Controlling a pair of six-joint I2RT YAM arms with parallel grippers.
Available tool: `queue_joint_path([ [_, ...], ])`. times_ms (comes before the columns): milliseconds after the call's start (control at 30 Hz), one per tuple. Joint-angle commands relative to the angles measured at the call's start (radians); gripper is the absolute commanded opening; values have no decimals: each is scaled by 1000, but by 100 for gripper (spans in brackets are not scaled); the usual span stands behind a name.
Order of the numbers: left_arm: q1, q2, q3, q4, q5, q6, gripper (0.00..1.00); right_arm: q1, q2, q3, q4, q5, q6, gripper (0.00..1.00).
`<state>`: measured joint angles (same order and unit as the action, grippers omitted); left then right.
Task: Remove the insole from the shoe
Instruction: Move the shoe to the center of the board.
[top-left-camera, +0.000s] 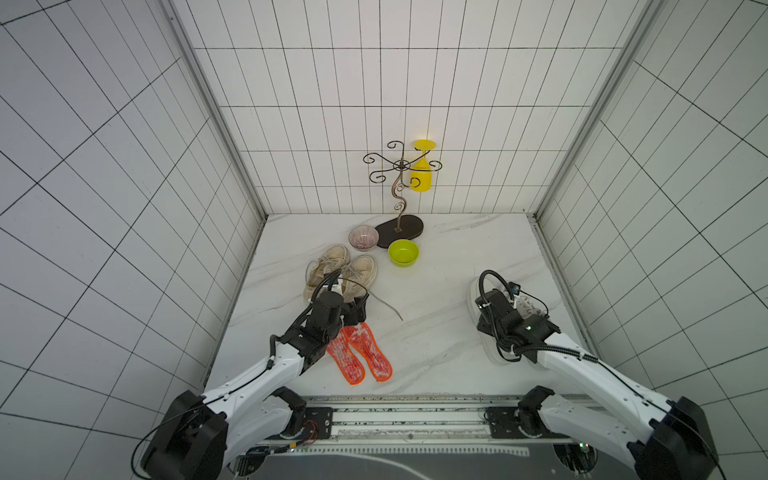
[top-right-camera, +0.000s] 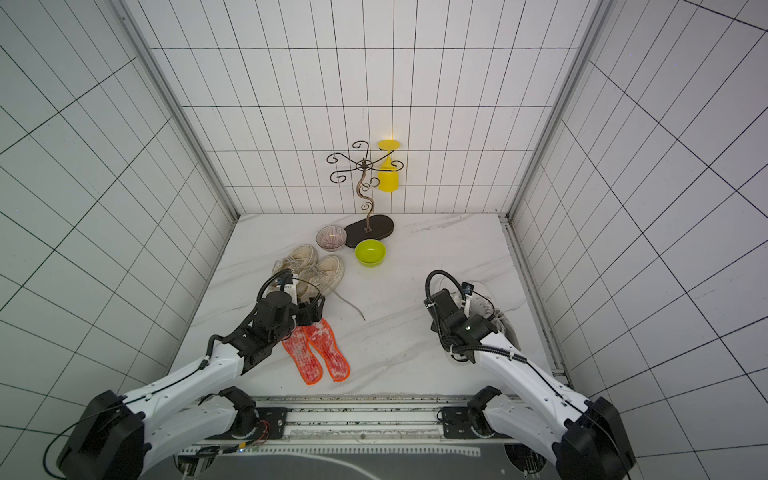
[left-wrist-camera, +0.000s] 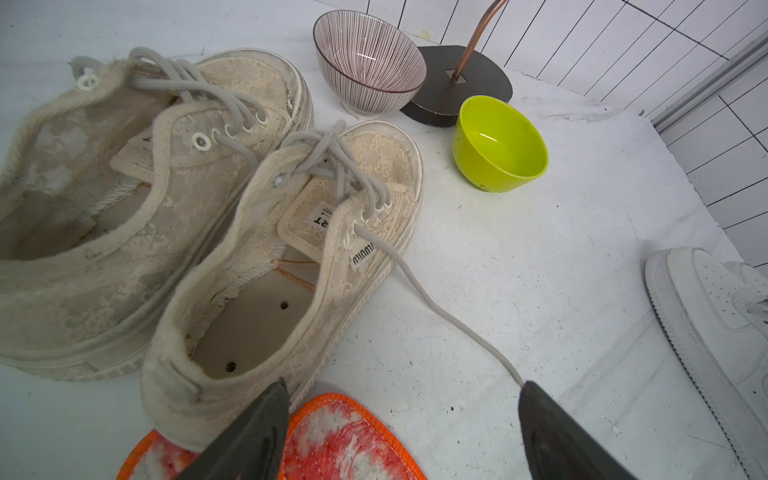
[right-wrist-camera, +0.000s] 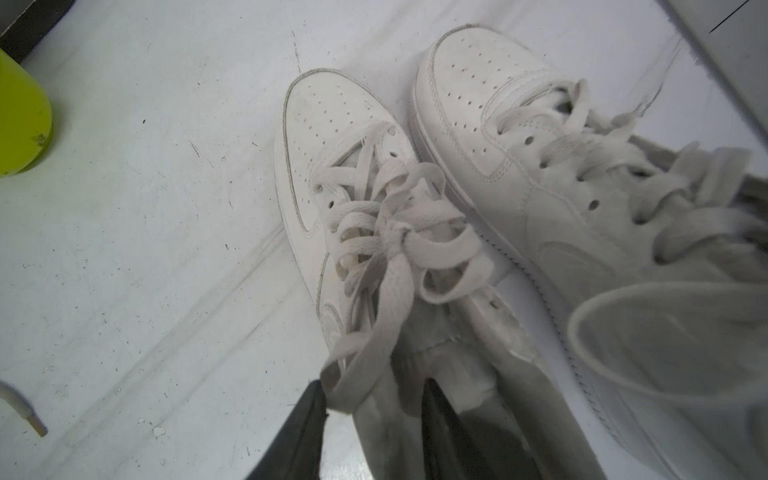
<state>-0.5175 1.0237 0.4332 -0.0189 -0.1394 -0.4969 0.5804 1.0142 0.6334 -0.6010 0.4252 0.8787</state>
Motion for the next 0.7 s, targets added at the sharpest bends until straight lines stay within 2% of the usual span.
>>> queue_joint_path([
  [0, -3, -1, 17, 20, -12, 7, 85, -11, 15, -57, 75, -43, -30, 31],
  [67, -4, 5, 16, 20, -7, 7, 85, -11, 21, -58, 95, -55, -47, 22],
  [167, -3, 9, 19, 22, 0, 6, 85, -10, 15, -57, 143, -106, -86, 0],
  [333, -4, 26, 25, 39, 48, 14, 85, 22, 11, -44, 259, -195, -142, 0],
  [567, -4, 39, 38, 41, 88, 25, 85, 196, 136, 74, 342, -135, -165, 0],
  [667, -6, 41, 41, 41, 101, 21, 85, 239, 222, 108, 389, -144, -186, 0],
])
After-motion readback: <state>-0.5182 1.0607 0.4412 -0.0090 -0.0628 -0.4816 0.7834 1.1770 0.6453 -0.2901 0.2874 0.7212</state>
